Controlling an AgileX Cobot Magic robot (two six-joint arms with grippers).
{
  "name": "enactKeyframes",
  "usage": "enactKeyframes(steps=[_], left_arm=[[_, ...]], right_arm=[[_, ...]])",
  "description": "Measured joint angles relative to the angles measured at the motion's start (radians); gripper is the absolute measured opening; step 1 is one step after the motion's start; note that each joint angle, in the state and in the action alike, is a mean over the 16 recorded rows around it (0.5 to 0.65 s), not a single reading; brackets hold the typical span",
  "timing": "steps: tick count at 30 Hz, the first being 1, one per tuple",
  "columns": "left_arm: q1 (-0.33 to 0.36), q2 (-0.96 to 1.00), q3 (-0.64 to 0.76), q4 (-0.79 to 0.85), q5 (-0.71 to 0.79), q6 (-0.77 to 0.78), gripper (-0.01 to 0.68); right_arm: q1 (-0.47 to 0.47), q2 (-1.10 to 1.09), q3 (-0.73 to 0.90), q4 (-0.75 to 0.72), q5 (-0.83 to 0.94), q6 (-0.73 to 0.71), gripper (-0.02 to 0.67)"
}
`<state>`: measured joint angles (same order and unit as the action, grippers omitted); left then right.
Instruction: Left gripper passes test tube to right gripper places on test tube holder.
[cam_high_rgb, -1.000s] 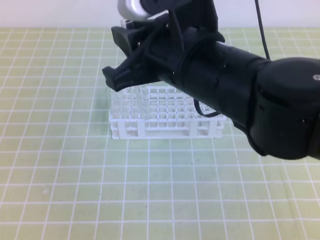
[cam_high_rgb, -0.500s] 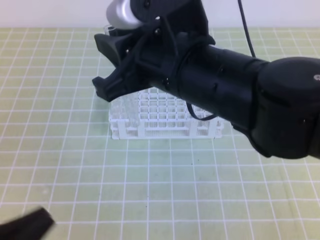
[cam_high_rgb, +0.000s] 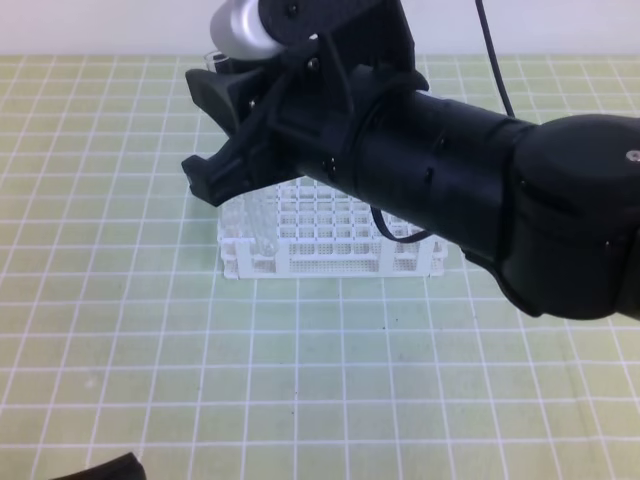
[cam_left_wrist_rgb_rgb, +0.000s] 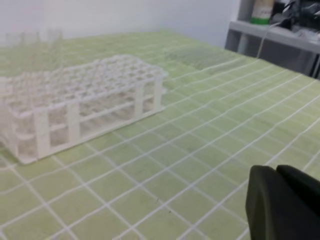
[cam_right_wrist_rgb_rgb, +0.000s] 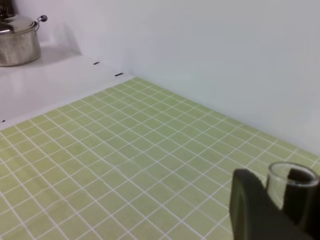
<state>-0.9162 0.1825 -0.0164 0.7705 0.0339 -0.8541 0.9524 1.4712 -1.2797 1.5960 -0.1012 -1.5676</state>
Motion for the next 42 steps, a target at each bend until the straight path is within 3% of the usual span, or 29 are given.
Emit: enactKeyframes(steps=[10,26,36,42], left_arm=[[0.001,-0.001,0.005,0.010,0.068,-0.033,-0.001],[0.030,0.021,-0.070,-0.156,0.408,-1.245,-0.002],[0.029,0.019,-0.070,-0.121,0.505,-1.282,-0.002],[0.029,0.020,-0.070,-0.104,0.550,-1.281,-0.002]], right_arm=[[0.000,0.000,0.000,-0.001,0.000,0.001,0.099],[0.000,-0.002,0.000,-0.004,0.018,0.001,0.099],[-0.002,-0.002,0.000,-0.031,0.027,0.034,0.099],[-0.011,-0.002,0.000,-0.314,0.030,0.320,0.099]])
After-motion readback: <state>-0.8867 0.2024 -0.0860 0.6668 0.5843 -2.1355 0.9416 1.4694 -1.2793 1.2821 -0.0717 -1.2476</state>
